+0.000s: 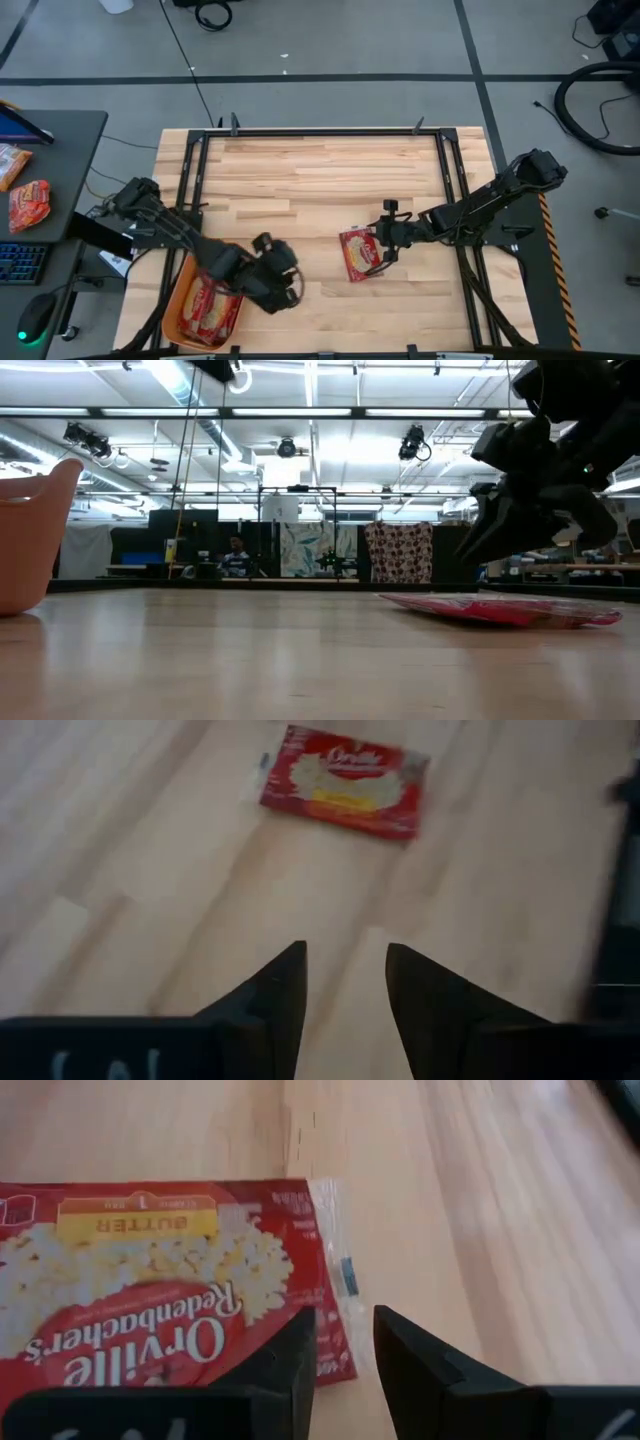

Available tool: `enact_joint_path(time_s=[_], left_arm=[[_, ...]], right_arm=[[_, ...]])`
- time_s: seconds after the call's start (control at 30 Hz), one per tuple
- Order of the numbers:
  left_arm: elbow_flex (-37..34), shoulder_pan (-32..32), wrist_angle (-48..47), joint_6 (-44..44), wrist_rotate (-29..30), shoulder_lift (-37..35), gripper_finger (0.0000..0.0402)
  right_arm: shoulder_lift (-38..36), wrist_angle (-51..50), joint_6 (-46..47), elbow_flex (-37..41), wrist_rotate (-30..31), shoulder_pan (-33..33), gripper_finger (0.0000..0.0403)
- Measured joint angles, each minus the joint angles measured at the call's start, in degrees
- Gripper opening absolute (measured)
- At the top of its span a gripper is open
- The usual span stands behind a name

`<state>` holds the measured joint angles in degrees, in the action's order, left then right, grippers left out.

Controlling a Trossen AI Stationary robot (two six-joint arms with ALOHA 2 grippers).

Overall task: Sort popcorn bags into baskets
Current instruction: Put the popcorn bag into the orange bin

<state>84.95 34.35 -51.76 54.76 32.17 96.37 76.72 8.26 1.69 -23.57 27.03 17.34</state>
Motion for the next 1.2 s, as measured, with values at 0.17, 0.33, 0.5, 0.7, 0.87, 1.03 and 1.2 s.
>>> enact_joint_path(time_s=[0.17, 0.33, 0.5, 0.7, 0.87, 1.03, 1.2], left_arm=[[0.0, -4.6, 3.4, -12.3, -1.2, 6.0, 0.0147], [-0.1, -8.7, 14.4, -27.8, -5.3, 12.1, 0.0164], [-0.1, -11.7, 23.6, -38.3, -10.1, 17.3, 0.0189], [-0.1, -14.3, 23.9, -47.4, -10.0, 20.4, 0.0201], [-0.1, -16.3, 25.0, -51.0, -9.9, 21.6, 0.0201], [-0.1, -16.9, 25.2, -51.0, -9.9, 21.8, 0.0201], [-0.1, -17.3, 24.5, -51.1, -10.0, 21.8, 0.0201]], right_arm=[[-0.7, -6.2, 8.1, -0.3, -1.5, 0.9, 0.0118], [-0.6, -8.4, 13.2, -1.2, -6.2, 1.9, 0.012], [-0.4, -8.9, 14.8, -1.2, -12.5, 4.8, 0.012], [0.2, -2.8, 14.8, -2.4, -7.0, 12.3, 0.012], [5.5, 12.7, 6.2, -2.6, -2.4, 18.8, 0.012], [14.6, 18.0, 1.0, -5.7, 8.2, 23.6, 0.0129], [23.7, 18.2, -1.6, -11.8, 13.2, 24.6, 0.0155]])
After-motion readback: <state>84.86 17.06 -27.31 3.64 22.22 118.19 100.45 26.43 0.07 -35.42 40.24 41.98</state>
